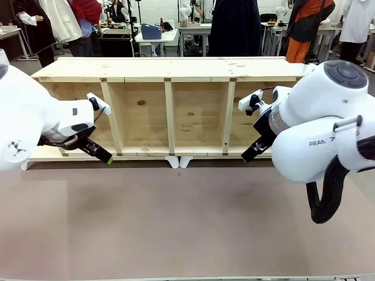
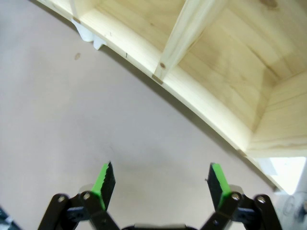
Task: Perform cable management.
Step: When the cord part of the Power Cable appears at the lower middle area of the table and stops, grasp the cord part of the Power Cable.
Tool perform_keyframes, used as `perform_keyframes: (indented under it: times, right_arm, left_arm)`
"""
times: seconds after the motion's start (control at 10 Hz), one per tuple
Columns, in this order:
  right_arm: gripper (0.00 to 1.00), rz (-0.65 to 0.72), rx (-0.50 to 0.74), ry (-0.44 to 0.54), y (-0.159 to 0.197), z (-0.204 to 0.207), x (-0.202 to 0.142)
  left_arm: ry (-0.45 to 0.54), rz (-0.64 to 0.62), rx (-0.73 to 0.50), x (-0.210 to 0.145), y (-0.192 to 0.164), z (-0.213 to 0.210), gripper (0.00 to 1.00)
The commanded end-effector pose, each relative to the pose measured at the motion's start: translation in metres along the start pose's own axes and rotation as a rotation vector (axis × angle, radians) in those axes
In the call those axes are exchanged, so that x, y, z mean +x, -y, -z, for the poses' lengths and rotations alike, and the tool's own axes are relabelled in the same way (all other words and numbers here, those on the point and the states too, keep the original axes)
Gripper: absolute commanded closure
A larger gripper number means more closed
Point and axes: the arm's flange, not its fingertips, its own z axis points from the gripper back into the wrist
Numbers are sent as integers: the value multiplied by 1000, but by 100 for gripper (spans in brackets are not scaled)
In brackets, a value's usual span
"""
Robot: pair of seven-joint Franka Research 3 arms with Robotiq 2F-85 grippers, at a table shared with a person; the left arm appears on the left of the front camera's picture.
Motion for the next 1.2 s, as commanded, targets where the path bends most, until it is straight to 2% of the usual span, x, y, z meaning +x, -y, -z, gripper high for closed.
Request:
perform_keyframes:
  times: [0.0,0.4,0.7,1.1]
  right_arm:
    - [0,28,-32,-22,-16,-41,-52]
    - [0,51,-59,-16,0,-92,-87]
    - [0,86,-102,30,7,-124,-117]
    - [0,103,-117,98,-1,-139,-144]
  left_arm:
    - [26,-23,-17,-53,0,-45,0]
    - [75,-34,21,-88,-4,-97,0]
    - [114,-34,85,-113,2,-128,0]
    - [198,-86,137,-158,5,-153,0]
